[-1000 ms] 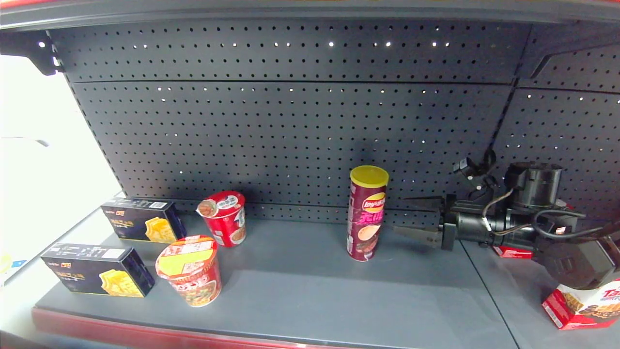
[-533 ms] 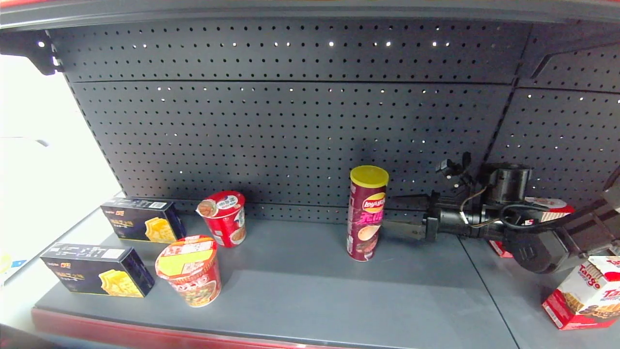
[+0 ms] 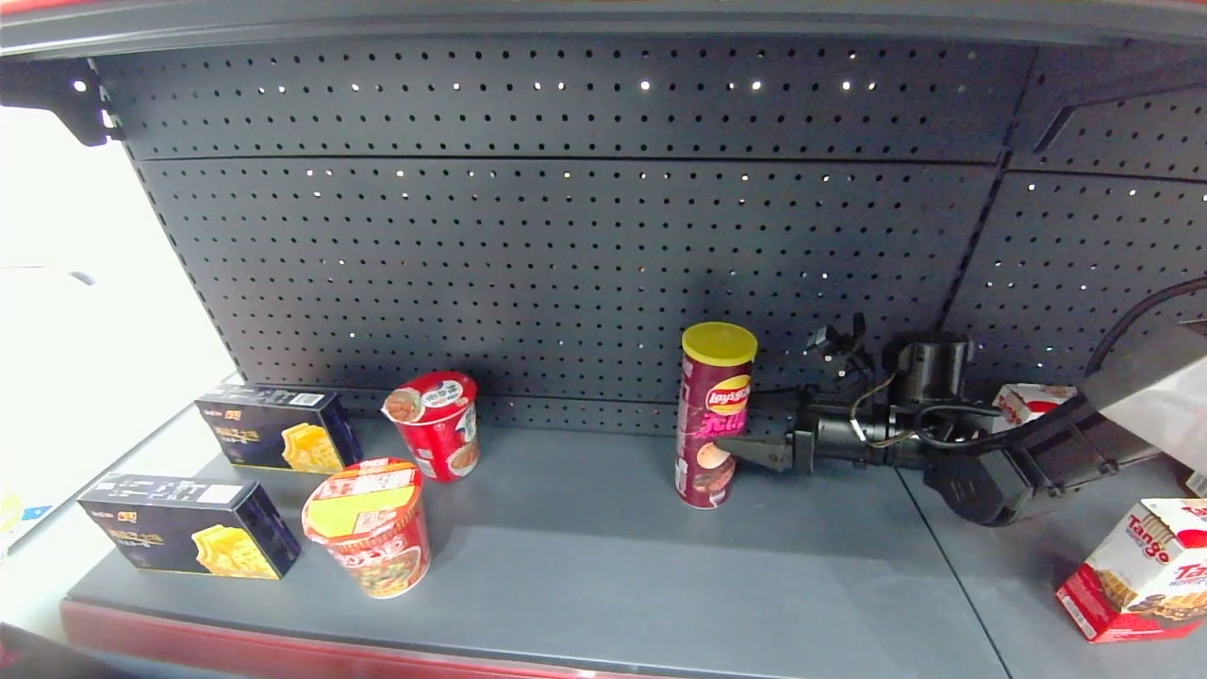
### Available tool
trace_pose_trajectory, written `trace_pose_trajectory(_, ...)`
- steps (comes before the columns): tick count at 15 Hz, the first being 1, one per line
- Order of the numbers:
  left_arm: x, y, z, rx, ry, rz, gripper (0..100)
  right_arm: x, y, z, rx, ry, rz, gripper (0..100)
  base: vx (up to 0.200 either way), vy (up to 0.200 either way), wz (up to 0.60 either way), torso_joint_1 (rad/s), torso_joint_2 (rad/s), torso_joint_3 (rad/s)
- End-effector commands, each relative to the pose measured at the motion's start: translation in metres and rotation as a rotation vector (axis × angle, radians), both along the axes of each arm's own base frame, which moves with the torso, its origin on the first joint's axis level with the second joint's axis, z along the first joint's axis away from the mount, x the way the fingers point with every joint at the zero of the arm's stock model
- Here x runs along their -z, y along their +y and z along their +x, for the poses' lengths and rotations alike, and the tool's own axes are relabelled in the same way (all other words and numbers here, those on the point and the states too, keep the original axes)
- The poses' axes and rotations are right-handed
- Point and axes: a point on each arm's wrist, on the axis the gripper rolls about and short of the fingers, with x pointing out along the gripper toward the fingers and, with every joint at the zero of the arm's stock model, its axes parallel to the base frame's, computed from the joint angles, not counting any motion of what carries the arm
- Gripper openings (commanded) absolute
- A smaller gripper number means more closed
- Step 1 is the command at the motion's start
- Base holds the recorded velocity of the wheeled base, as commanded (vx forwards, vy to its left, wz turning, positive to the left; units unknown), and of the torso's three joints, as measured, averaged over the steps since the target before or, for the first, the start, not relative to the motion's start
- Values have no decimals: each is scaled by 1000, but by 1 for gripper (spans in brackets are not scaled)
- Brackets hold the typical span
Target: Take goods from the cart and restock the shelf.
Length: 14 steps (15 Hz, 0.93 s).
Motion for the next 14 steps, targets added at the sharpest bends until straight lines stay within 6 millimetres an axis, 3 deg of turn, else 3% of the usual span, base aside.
trace_pose_trajectory(1, 1, 0, 1, 0, 7, 1, 0, 5, 4, 2, -7, 9, -3, 100, 0, 0, 0, 0, 0, 0)
trace_pose_trajectory(7, 1, 0, 1, -6, 8, 1, 0, 28, 34, 6, -71, 24, -5, 100, 0, 0, 0, 0, 0, 0)
trace_pose_trajectory(13, 1, 0, 1, -8, 11, 1, 0, 39, 36, 9, -66, 25, -6, 100, 0, 0, 0, 0, 0, 0)
trace_pose_trajectory(14, 1, 0, 1, -8, 11, 1, 0, 42, 36, 10, -66, 28, -8, 0, 0, 0, 0, 0, 0, 0)
